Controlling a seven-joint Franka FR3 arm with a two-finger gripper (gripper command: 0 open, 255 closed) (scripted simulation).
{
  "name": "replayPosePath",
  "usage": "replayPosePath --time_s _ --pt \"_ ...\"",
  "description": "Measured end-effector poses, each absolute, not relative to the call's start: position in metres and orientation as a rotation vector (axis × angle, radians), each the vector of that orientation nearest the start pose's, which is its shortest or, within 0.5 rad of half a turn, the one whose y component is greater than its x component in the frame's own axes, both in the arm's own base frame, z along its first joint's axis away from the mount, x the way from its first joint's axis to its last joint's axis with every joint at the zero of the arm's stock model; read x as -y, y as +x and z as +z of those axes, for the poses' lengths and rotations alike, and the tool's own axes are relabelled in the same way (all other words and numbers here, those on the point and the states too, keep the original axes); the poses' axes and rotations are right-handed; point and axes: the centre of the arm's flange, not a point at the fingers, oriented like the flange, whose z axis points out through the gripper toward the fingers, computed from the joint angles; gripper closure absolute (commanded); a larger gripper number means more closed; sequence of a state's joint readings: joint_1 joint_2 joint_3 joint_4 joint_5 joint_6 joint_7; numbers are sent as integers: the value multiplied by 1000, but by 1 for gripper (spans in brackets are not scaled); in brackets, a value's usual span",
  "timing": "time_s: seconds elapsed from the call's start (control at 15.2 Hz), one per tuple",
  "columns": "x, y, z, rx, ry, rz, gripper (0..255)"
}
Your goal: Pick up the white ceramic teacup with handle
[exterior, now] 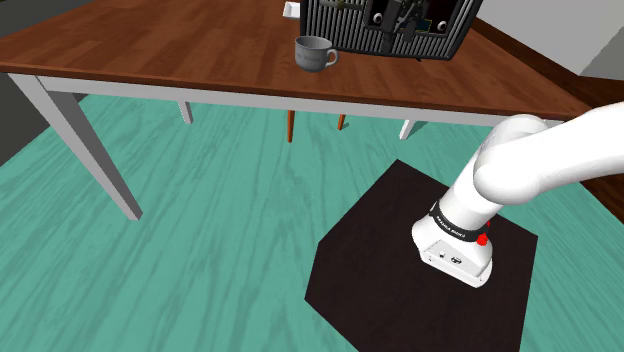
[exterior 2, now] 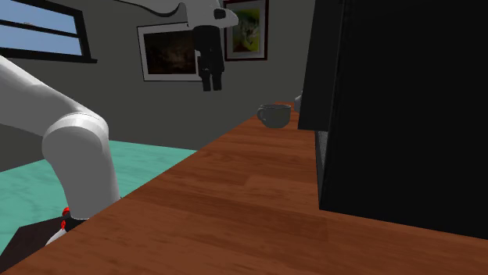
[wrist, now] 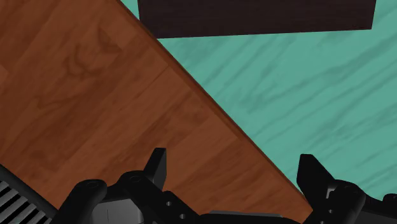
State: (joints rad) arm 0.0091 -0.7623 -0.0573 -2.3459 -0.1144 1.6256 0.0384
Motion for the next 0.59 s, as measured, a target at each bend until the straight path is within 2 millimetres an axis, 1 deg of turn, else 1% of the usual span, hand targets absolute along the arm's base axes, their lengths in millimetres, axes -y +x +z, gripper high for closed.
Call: replayPosePath --time_s 0.07,0.2,0.26,0.46,0.59 --pt "32 318 593 -109 -3214 -67 0" --pt "30 333 591 -113 -3215 -65 0" --pt "24 345 589 -115 -3215 -63 0" --pt "22 382 583 -126 -3216 -56 0" --pt "11 409 579 -132 -3217 -53 0"
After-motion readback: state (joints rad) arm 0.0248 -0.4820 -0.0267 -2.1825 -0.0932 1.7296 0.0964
